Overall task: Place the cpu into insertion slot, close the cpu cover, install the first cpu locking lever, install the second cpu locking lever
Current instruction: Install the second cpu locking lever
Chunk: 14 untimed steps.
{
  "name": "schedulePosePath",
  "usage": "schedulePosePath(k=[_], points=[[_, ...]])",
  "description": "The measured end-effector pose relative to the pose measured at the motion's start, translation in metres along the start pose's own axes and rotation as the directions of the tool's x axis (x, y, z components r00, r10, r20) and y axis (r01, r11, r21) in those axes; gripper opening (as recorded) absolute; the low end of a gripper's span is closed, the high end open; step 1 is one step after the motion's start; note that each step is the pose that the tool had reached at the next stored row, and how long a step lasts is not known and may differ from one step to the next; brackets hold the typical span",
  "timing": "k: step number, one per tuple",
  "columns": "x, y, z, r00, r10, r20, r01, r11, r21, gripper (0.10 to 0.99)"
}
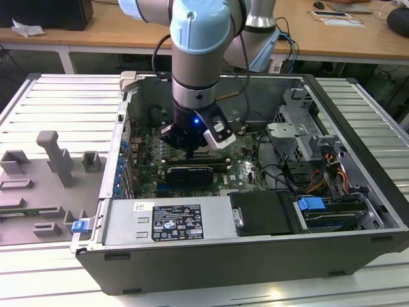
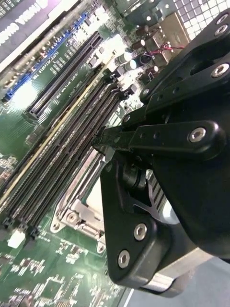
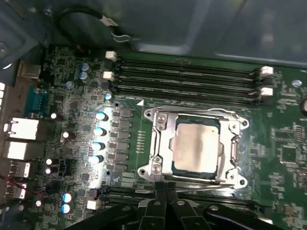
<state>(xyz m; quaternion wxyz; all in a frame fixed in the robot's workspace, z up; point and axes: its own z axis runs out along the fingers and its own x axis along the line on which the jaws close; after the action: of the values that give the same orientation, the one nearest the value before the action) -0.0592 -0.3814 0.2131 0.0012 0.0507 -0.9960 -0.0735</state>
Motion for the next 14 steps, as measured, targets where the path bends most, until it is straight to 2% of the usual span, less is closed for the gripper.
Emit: schedulePosePath(k=[4,8,12,14], points=[[0.0069,-0.0006,0.0037,0.9998,-0.018,-0.0009,0.018,0.9997,-0.015,0.106],[0.0105,-0.0066,0.0054,0.9997,-0.023,0.0005,0.023,0.9992,-0.032,0.106],[0.0119,-0.0121,0.0067,0.9997,-0.024,0.0062,0.024,0.9967,-0.078,0.106],[0.012,-0.0138,0.0089,0.9997,-0.024,0.0075,0.025,0.9958,-0.088,0.106]])
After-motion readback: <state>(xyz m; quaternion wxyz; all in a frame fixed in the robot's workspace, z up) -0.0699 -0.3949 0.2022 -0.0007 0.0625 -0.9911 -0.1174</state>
